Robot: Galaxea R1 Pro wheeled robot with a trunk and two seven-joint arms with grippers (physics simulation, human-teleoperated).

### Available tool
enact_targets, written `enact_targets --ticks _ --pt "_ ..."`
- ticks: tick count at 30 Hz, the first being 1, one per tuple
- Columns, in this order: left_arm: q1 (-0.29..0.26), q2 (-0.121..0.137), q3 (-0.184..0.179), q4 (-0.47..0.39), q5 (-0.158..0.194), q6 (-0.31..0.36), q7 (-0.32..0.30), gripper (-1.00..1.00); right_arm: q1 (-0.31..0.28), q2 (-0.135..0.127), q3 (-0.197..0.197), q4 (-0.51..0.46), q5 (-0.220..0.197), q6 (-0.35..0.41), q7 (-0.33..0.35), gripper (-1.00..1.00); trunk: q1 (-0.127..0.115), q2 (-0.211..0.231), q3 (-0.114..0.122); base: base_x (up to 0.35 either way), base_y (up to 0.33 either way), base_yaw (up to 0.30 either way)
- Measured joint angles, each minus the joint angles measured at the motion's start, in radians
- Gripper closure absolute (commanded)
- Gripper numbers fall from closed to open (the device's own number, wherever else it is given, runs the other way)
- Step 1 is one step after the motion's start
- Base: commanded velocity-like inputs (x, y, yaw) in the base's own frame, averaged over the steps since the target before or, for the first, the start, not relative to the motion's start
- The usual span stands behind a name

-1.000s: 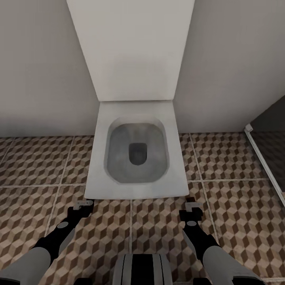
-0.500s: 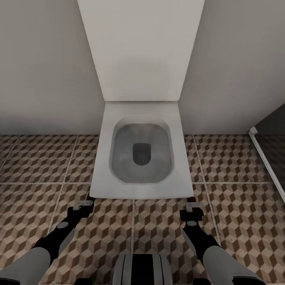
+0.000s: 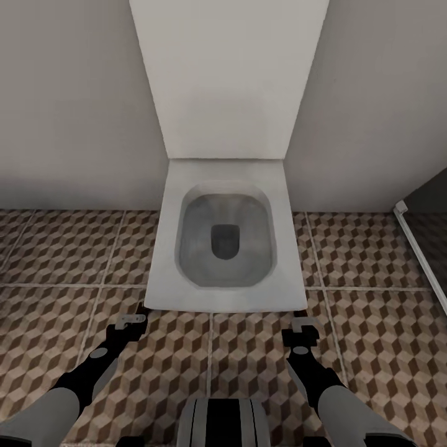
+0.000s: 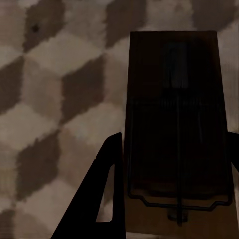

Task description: Take the four mousetraps from the cabinet in the bathroom and place them on the bathroom floor. Make sure all four end up on the same floor surface, and ensure that at least two of them are either under or directly next to the same bathroom sink.

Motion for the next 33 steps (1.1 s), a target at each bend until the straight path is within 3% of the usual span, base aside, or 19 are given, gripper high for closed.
enact_targets --ticks 8,33 --pt "0.000 0.000 0.000 0.000 -0.001 0.000 0.001 1.00 0.000 0.000 0.000 0.000 0.000 0.000 0.000 1.00 0.000 0.000 0.000 0.000 0.000 0.115" --pt "0.000 0.000 0.000 0.000 -0.003 0.003 0.001 1.00 0.000 -0.001 -0.001 0.000 -0.003 0.002 0.003 1.00 0.000 0.000 0.000 0.000 0.000 0.003"
